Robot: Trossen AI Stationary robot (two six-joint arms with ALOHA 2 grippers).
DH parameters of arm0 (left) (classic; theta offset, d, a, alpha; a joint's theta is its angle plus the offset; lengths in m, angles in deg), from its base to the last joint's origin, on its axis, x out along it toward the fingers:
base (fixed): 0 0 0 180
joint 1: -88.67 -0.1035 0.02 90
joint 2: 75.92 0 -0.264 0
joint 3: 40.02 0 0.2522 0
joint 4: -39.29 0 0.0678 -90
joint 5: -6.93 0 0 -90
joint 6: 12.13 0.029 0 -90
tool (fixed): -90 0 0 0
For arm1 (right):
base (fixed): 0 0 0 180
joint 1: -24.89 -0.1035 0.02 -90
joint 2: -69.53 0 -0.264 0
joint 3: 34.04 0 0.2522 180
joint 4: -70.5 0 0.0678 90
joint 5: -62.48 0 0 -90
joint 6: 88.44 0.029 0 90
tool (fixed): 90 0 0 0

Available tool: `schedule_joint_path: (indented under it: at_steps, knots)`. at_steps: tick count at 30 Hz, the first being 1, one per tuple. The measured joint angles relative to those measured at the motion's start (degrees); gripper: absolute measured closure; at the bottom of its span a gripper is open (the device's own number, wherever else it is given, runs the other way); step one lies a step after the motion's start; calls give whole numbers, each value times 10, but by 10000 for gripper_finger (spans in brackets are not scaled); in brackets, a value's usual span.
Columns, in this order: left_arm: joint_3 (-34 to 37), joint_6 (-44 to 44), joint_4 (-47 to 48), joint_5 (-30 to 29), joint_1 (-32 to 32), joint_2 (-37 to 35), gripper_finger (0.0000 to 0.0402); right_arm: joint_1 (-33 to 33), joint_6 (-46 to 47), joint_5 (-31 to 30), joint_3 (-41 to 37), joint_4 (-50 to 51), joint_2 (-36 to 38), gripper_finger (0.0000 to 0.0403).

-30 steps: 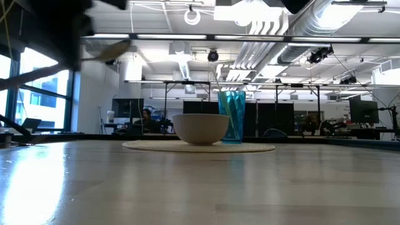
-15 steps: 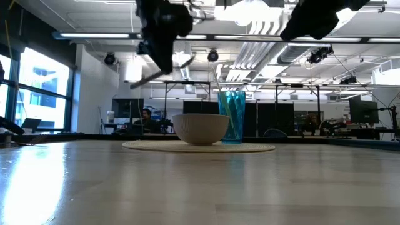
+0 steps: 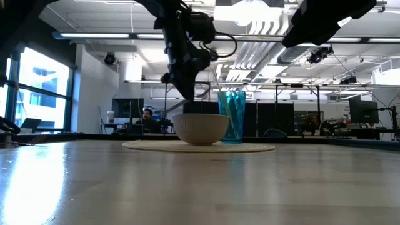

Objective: Pick & Place Utensil
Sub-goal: Put the purple spoon into the white bowl on the brown mat

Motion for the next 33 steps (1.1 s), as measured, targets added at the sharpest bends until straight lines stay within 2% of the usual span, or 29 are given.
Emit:
schedule_joint_path:
  at_steps: [4,16,33]
  knots:
    - [-6,6,2,10,-5,7,353,0,-13,0,0,0,0,293]
    - [-6,13,-17,-17,-7,9,353,0,-17,-6,0,-1,0,293]
    - [35,-1,-63,-38,-7,8,353,0,-13,-6,0,-1,0,293]
